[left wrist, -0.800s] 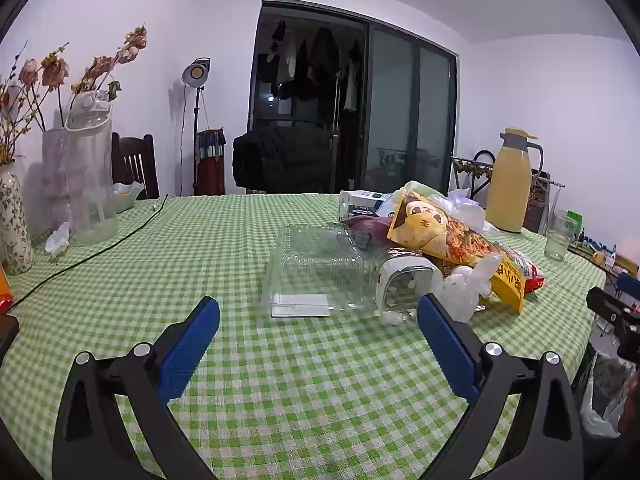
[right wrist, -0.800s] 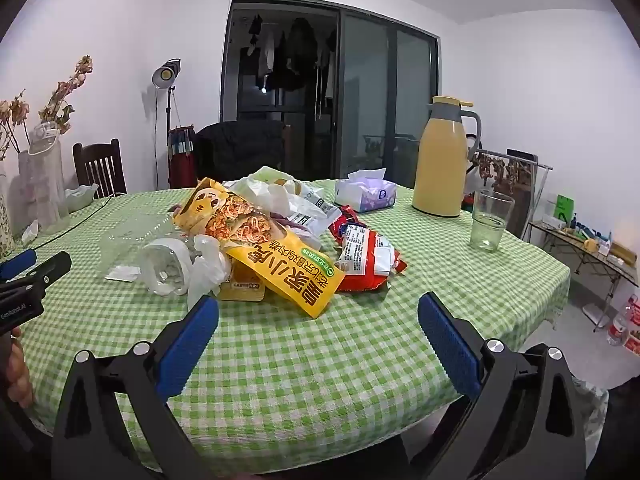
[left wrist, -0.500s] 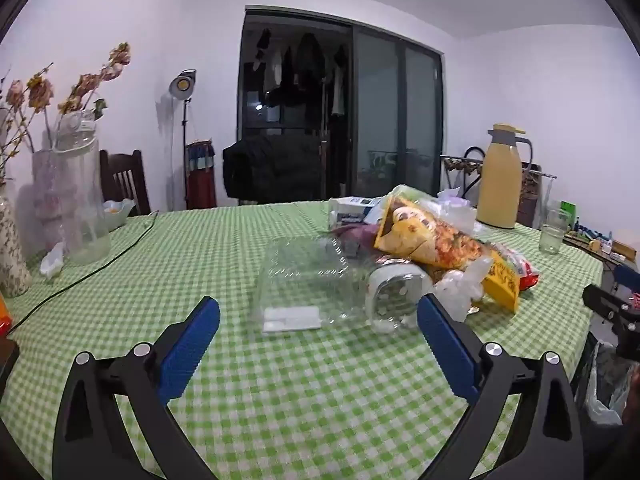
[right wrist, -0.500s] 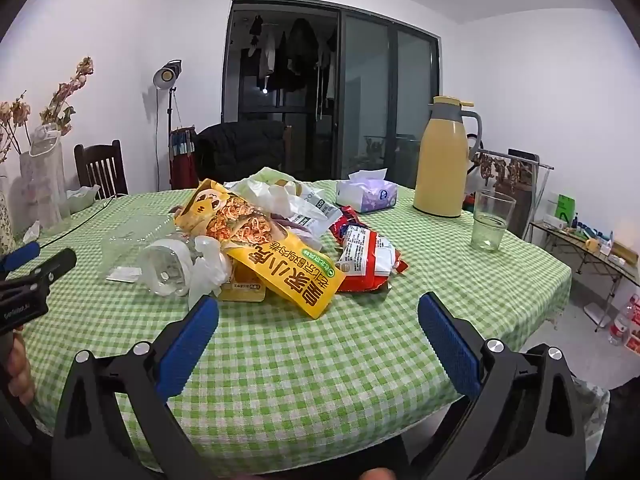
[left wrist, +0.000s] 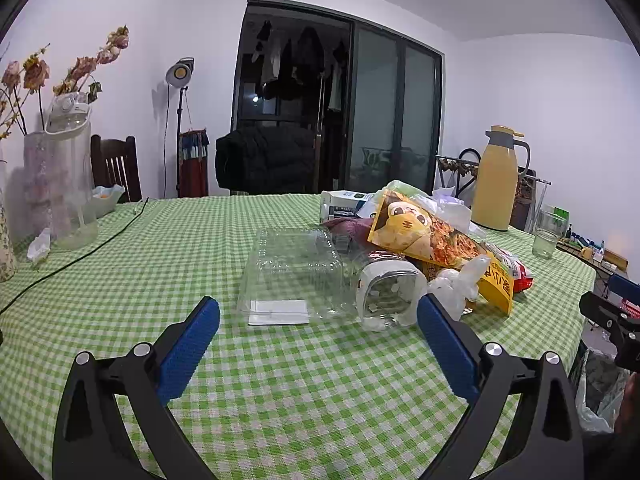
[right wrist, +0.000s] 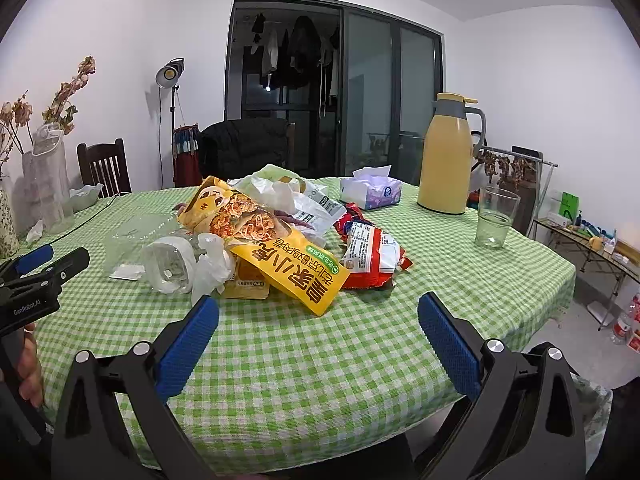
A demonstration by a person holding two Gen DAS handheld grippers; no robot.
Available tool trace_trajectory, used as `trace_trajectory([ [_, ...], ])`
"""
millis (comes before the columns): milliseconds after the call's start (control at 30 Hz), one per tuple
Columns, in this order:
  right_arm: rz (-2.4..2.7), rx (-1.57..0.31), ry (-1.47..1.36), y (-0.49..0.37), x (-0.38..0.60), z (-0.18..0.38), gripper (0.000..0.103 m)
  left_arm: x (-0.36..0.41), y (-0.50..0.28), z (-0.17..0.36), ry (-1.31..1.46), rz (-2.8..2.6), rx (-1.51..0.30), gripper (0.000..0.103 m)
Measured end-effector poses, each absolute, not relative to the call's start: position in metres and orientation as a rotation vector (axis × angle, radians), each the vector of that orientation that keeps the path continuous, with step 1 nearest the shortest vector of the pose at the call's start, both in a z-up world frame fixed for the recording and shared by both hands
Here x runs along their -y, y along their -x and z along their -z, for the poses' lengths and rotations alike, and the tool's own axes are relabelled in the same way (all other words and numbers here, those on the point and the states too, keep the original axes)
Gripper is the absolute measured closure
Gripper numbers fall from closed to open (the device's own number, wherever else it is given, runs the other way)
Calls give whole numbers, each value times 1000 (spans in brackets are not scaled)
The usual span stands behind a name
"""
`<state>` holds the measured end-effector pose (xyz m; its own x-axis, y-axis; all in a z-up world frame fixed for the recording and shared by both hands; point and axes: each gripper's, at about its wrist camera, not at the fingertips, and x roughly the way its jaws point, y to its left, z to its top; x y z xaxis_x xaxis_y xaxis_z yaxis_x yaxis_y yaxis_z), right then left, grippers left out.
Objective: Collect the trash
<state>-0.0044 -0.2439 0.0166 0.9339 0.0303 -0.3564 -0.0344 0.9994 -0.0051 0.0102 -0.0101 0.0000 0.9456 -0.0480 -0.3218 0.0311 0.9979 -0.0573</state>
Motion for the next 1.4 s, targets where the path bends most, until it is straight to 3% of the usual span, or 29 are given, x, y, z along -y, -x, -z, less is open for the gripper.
trace_trajectory([
  [1400, -4, -342, 15, 8, 244, -17, 7, 14, -8, 0, 25, 64, -320, 7],
])
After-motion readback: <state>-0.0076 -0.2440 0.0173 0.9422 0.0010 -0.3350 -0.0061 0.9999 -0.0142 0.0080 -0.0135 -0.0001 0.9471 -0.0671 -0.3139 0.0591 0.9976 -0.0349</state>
